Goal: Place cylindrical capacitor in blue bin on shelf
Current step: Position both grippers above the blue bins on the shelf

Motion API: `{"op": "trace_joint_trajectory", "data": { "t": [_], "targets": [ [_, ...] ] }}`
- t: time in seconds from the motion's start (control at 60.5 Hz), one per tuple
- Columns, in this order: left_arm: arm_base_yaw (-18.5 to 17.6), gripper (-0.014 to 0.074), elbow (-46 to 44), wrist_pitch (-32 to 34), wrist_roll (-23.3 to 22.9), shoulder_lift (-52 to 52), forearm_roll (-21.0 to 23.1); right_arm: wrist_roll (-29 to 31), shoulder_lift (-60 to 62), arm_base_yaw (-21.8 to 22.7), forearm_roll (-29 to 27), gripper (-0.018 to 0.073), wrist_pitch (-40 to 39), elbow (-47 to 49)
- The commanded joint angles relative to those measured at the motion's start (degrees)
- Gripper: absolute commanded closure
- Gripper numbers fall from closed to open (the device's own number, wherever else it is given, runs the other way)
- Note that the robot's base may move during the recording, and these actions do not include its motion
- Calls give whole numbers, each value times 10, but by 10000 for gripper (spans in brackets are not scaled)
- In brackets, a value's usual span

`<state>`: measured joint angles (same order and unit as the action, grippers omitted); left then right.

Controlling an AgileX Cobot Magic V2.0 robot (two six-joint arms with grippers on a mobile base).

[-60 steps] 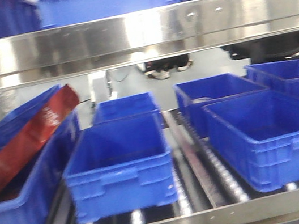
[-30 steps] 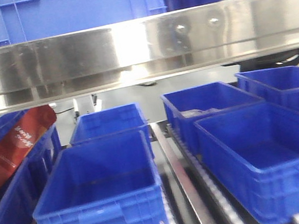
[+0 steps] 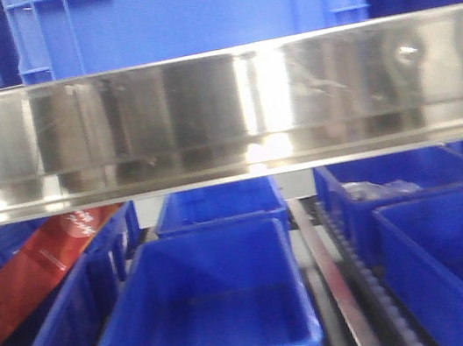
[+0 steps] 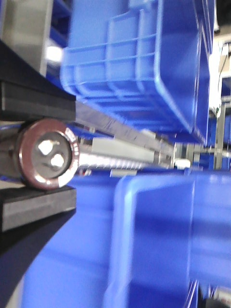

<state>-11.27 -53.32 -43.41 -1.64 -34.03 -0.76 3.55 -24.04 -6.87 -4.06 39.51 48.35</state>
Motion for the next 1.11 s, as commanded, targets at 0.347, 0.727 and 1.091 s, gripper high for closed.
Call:
{"op": "trace_joint_trajectory", "data": {
  "t": [0.347, 0.727, 1.091],
  "targets": [
    [-4, 707, 0, 12, 0, 2, 2, 2, 0, -1, 5, 721, -14, 3],
    [-4, 707, 0, 12, 0, 2, 2, 2, 0, -1, 5, 721, -14, 3],
    [-4, 707, 0, 12, 0, 2, 2, 2, 0, -1, 5, 721, -14, 3]
  ]
}}
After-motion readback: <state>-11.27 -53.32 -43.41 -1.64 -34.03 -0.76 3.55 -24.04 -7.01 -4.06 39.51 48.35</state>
